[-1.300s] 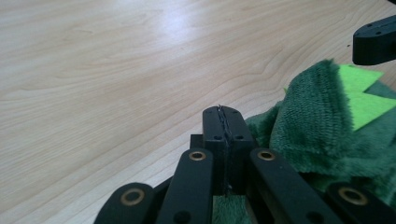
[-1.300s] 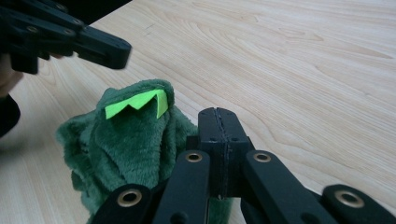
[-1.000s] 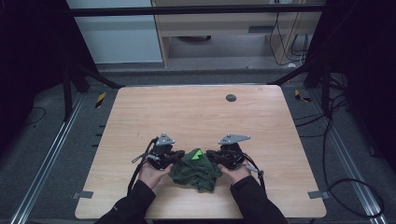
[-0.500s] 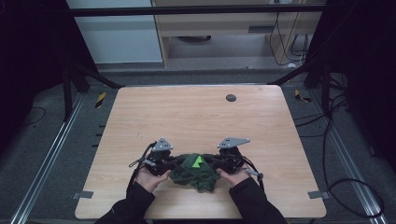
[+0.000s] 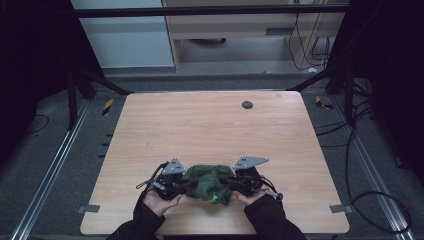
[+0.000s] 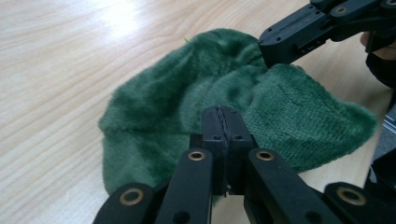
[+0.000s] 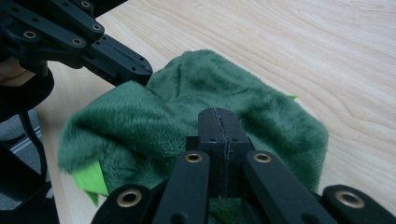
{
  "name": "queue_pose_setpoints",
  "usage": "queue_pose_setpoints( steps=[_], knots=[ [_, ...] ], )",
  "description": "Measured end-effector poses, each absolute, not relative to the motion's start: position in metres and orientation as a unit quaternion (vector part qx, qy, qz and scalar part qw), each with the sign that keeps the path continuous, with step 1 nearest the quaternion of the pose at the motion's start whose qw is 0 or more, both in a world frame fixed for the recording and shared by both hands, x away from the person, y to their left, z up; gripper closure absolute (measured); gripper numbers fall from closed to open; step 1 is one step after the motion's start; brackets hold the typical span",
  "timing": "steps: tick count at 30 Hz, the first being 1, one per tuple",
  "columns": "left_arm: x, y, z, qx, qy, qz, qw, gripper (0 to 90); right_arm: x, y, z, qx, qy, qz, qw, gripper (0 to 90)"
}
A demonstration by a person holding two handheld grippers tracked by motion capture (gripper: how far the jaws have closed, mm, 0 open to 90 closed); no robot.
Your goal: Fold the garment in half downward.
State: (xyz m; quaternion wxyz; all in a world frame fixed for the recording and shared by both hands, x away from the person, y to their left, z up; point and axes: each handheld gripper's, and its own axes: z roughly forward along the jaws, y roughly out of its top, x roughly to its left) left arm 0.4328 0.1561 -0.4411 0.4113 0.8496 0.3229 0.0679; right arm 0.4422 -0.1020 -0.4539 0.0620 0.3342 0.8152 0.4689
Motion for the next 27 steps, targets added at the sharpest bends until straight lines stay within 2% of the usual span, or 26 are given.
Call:
queue_pose_setpoints(
  steps=[13, 27],
  knots=[
    [0.418, 0.157, -0.453, 0.861, 0.318, 0.055, 0.393, 89.7, 0.430, -0.102, -0.461, 0.332, 0.822, 0.461, 0.048, 89.9],
    [0.414, 0.155, -0.457, 0.864, 0.321, 0.068, 0.381, 88.6, 0.427, -0.102, -0.470, 0.334, 0.827, 0.450, 0.046, 88.9]
  ],
)
